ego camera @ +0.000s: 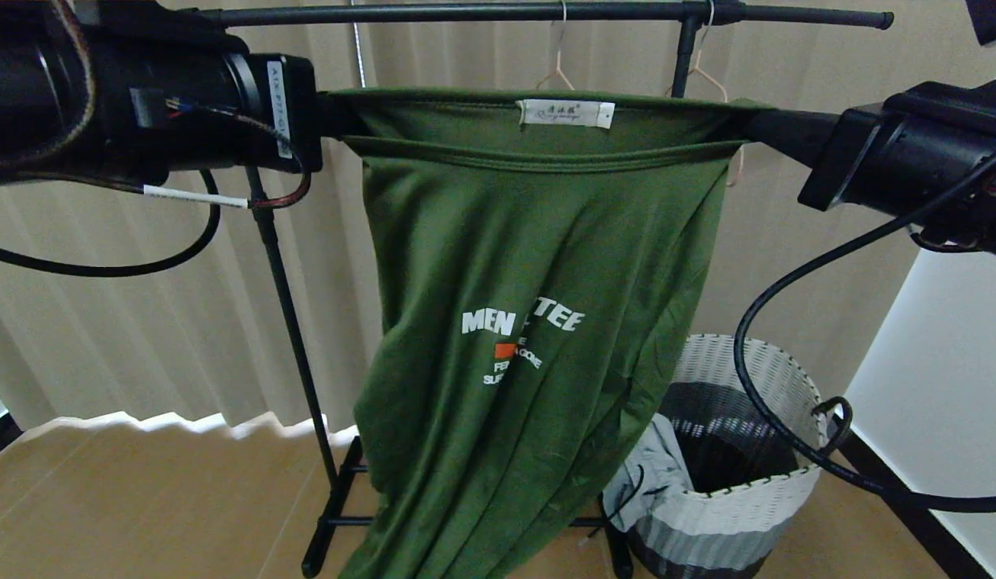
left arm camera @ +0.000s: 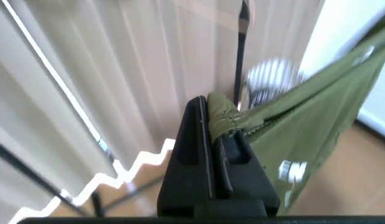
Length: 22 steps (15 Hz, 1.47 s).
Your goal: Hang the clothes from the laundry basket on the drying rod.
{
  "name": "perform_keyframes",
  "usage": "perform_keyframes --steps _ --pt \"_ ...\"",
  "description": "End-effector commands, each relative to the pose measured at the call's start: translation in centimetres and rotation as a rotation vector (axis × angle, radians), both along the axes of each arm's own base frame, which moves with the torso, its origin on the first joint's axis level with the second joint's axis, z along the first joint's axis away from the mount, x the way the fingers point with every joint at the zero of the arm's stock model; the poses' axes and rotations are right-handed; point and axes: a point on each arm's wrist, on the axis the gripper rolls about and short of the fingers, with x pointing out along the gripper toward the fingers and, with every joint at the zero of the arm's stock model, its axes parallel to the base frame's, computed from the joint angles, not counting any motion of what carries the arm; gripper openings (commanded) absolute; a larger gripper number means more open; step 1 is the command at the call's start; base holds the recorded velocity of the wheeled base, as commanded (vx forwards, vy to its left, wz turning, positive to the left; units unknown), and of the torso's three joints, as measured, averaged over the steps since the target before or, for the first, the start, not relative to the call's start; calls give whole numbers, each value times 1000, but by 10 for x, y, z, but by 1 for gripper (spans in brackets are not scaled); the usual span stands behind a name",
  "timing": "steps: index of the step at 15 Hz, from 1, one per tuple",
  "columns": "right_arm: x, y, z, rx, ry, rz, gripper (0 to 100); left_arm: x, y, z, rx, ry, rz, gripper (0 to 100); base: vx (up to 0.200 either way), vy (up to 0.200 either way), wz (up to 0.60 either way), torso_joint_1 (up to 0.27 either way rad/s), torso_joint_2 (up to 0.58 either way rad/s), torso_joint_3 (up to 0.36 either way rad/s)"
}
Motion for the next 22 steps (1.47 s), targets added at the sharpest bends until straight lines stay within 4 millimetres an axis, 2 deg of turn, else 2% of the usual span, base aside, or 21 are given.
perform_keyframes --steps 1,5,10,14,17,19,22 --pt "4 -5 0 -1 2 -22 0 9 -11 -7 -14 41 -12 0 0 0 0 0 0 0" --pt "15 -10 -10 -15 36 -57 0 4 -19 -16 -57 106 -32 0 0 0 0 0 0 0" --pt "17 -10 -31 -41 96 -60 0 6 -21 -39 -9 165 15 0 0 0 0 0 0 0" --pt "17 -10 -28 -35 84 -60 0 6 -21 -35 -15 151 17 0 0 0 0 0 0 0" --pt "16 -17 -14 -19 43 -83 0 5 -21 -30 -32 122 14 0 0 0 0 0 0 0" --pt "13 -20 -19 -28 62 -92 0 9 -23 -29 -47 95 10 0 0 0 0 0 0 0" --pt "-14 -29 -11 -43 67 -89 0 25 -33 -38 -43 101 18 0 0 0 0 0 0 0"
